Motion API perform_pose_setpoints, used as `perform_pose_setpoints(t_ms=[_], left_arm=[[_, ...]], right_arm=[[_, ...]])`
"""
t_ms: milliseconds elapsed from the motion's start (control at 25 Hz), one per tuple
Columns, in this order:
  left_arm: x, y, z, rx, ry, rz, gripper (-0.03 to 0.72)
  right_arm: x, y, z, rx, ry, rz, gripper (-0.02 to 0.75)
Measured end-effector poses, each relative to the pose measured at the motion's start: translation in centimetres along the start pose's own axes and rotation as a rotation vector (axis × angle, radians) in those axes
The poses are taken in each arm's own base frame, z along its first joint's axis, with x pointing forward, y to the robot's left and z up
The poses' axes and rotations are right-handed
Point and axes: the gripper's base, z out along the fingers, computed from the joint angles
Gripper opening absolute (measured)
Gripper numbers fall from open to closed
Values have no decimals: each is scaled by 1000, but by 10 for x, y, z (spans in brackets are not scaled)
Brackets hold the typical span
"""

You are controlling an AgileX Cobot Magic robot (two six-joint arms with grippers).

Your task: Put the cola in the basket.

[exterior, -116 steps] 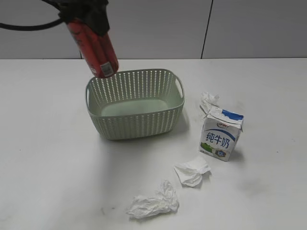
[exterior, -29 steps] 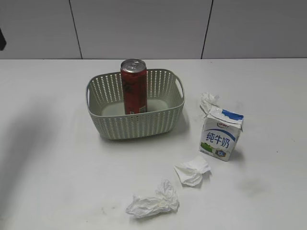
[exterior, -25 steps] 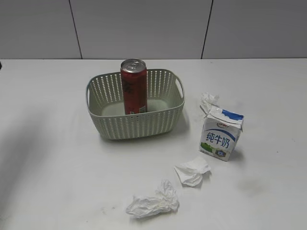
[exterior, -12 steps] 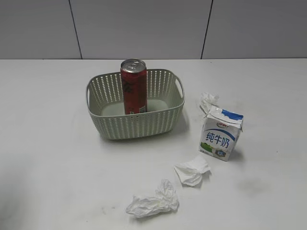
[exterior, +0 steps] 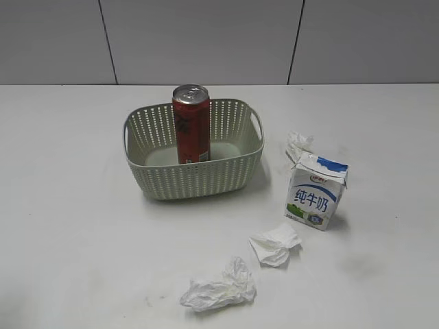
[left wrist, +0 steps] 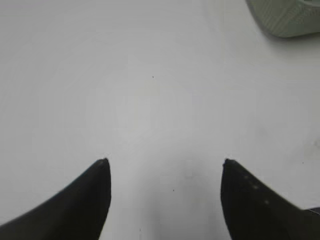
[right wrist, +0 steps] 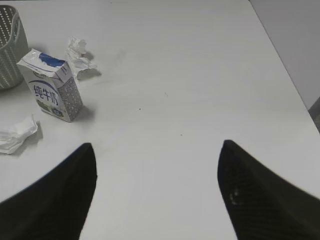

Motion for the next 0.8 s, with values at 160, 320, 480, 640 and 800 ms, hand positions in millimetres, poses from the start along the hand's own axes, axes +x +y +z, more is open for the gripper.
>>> perform_pose_setpoints(t_ms=[160,320,480,640,800], left_arm=[[26,-4,-2,-4,-23,10,510],[34,-8,-15,-17,-104,30,506],[43,-11,-24,-20,-143,46,505],[54,-13,-25,-15,-134,49,504],[58,-14,-28,-23,-155,47,501]], right_arm=[[0,0,0,0,0,0,571],[0,0,0,0,0,0,571],[0,0,0,0,0,0,571],[0,0,0,0,0,0,571],[0,0,0,0,0,0,571]])
